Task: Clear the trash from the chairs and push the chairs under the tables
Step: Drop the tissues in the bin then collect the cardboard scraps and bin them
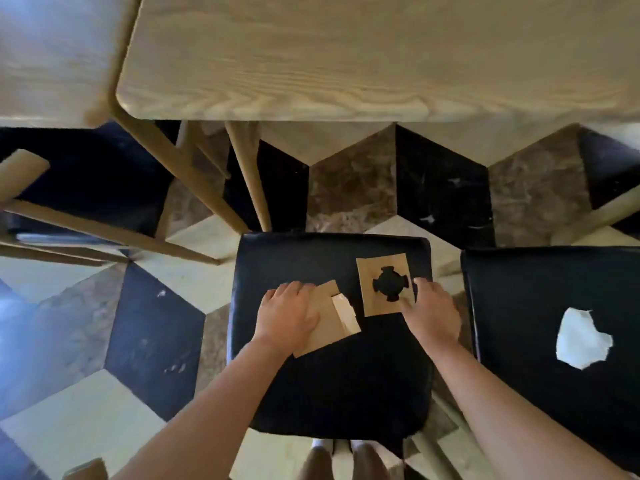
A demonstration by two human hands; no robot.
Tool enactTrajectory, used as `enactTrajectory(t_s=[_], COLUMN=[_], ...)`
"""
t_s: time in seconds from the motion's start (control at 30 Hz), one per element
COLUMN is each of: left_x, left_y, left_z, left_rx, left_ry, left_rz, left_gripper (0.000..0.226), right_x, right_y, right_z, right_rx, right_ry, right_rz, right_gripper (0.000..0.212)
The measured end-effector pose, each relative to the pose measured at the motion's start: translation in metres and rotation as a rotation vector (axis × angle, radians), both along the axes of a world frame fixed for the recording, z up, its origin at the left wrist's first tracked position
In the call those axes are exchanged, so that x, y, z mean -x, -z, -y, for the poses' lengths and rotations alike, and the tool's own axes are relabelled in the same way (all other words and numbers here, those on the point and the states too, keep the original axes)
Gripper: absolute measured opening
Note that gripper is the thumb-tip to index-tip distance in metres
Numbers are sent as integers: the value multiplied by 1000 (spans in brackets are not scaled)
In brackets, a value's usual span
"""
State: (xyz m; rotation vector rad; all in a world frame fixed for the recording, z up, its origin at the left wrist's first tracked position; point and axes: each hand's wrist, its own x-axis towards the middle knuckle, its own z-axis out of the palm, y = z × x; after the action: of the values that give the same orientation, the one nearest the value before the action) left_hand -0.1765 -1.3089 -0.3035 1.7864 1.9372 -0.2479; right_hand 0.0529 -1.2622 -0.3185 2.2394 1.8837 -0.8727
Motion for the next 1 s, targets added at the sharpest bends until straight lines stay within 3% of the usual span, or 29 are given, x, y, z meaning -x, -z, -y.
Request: enactTrajectory(t_s=[0.27,0.4,0.53,0.77,1.0], left_x=[-3,-3,-2,-2,-18], left_y=[91,105,106,83,-2], left_z=[-9,-3,-2,7,21], left_rx=[106,64,59,156,164], left_ry=[-23,-45,-145,-467,-779], left_rz=[-57,-102,-42,168,528], left_gripper=[70,57,10,25,21], right_x=[9,12,10,-3,-30], right_y=[82,91,92,76,-22], right_z=[4,7,2,9,19], right_rx=[60,11,-6,2,-47], right_ry=[187,230,305,387,544], right_rz=[113,121,18,-164,-247], right_gripper=[74,67,57,13,16])
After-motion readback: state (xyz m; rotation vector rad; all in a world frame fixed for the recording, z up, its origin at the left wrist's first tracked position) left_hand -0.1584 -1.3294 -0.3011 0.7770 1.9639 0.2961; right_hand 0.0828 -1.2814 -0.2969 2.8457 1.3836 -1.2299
